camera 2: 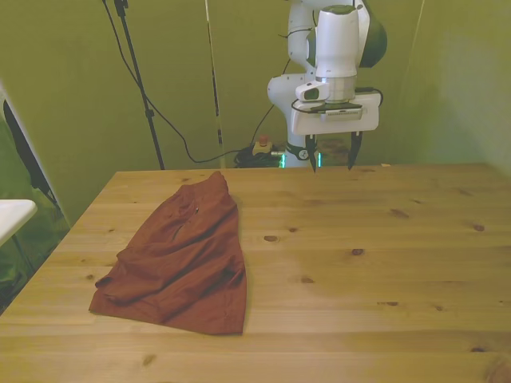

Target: Unfold the shorts

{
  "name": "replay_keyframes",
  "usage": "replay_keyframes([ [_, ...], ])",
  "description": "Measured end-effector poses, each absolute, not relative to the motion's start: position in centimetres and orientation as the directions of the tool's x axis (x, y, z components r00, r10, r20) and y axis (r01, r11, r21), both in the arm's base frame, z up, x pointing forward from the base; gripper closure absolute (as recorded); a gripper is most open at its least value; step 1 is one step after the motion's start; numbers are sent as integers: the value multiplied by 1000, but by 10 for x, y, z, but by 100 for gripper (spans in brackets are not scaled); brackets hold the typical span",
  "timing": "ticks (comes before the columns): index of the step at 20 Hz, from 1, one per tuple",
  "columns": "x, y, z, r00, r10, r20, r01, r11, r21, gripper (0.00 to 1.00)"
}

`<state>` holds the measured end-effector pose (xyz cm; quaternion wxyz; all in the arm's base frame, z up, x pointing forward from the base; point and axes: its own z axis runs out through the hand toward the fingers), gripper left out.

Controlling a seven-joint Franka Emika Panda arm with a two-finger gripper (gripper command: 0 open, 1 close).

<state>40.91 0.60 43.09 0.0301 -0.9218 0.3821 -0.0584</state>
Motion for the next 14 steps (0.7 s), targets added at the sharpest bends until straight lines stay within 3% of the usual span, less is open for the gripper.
replay_keyframes([
  [6, 431, -30, 453, 645, -757, 108, -745, -654, -132, 0],
  [10, 467, -86, 478, 559, -820, 126, -800, -573, -178, 0],
  [14, 504, -154, 489, 468, -870, 154, -850, -491, -191, 0],
])
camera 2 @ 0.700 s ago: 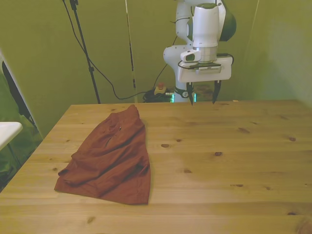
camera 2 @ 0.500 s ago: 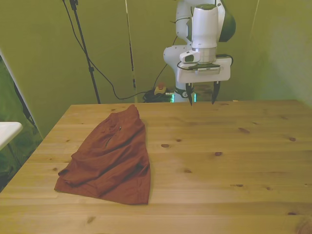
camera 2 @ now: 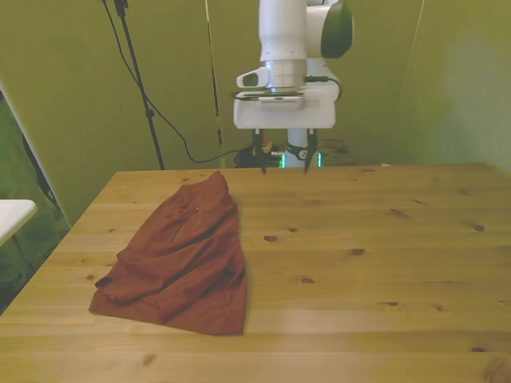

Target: Unfold the shorts

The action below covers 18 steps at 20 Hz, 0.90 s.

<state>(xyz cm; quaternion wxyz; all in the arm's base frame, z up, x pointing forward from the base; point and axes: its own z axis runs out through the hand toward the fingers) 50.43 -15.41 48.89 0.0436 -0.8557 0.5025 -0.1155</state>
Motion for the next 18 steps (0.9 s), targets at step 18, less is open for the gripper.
replay_keyframes([
  [18, 599, -399, 442, 58, -995, 81, -959, -78, -272, 0],
])
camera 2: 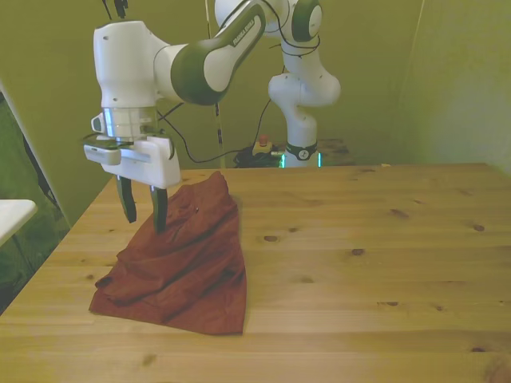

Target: Unfold the shorts

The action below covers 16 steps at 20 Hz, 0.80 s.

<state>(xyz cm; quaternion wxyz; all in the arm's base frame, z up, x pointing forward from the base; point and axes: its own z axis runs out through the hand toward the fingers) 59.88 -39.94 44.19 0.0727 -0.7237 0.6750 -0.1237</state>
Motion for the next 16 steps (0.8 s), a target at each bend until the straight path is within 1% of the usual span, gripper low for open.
replay_keyframes([
  [5, 607, -426, 415, -21, -999, 29, -958, 12, -286, 0],
  [11, 615, -438, 389, -67, -998, 4, -959, 63, -276, 0],
  [12, 617, -438, 385, -70, -998, 0, -959, 67, -274, 100],
  [16, 624, -440, 367, -74, -997, -20, -959, 77, -272, 100],
])
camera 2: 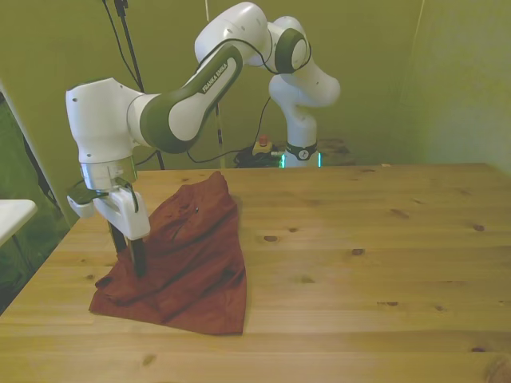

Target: Unfold the shorts

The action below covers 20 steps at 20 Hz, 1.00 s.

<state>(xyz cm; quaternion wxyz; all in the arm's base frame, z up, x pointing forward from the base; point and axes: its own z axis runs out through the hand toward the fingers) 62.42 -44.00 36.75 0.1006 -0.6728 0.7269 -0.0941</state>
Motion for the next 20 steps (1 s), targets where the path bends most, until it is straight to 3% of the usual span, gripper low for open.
replay_keyframes([
  [20, 625, -441, 361, -84, -996, -40, -955, 92, -281, 100],
])
